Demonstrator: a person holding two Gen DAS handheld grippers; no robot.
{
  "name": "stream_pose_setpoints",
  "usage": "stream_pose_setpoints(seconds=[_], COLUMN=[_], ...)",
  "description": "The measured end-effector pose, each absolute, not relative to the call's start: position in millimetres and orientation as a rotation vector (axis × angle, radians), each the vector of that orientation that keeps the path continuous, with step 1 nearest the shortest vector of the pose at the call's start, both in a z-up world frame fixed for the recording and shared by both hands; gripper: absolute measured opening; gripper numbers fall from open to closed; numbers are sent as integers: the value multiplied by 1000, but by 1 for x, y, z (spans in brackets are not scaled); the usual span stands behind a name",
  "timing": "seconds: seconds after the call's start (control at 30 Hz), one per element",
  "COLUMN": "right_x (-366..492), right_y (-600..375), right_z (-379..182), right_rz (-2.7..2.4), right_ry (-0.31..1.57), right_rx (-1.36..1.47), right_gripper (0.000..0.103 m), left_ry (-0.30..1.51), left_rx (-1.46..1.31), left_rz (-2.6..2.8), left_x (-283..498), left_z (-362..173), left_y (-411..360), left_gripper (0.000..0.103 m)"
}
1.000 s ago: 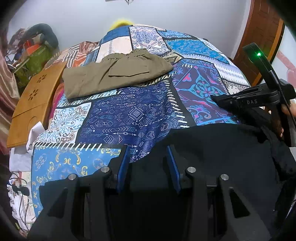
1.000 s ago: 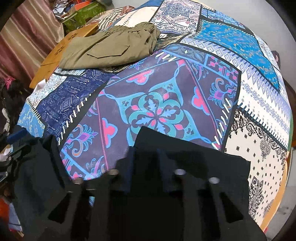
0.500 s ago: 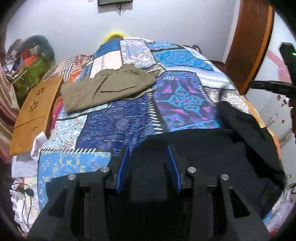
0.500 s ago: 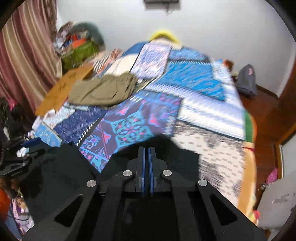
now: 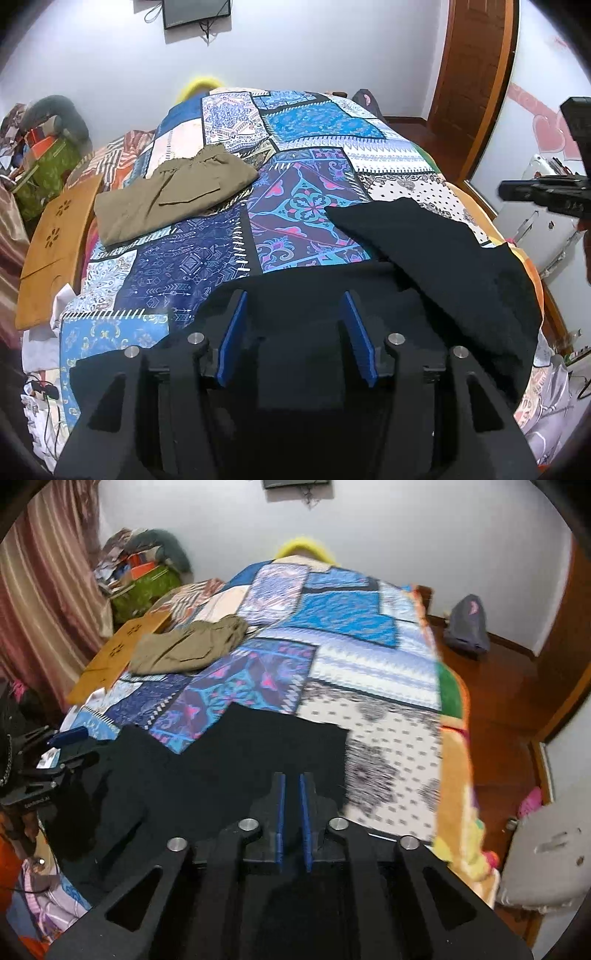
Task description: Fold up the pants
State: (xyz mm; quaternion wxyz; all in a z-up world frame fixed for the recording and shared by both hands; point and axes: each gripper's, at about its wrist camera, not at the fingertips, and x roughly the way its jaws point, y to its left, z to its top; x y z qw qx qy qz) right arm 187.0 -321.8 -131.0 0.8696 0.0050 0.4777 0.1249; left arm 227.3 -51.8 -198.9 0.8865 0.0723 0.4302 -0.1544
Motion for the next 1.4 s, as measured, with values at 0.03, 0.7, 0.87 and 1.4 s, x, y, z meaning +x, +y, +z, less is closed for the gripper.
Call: stream_pose_setpoints(seconds=[0.03,0.7,0.87,1.4], right_x=[189,326,334,260], right_y=[-317,-223,-228,-303], right_z=[-133,-250,-257,-149], right_rz=[277,390,393,347], right_ry=[1001,1268,1273,1001], right_rx=[9,-72,-26,81], right_gripper=[25,42,27,8], left_ry=[897,934,931,886], left_rx=[148,73,68,90], left_rz=[-320,-258,-259,-283], left_x=[230,293,296,264], left_z=[-200,-236,-243,-204], left_y=[-52,-8,-6,-26], left_gripper=[52,57,57,57])
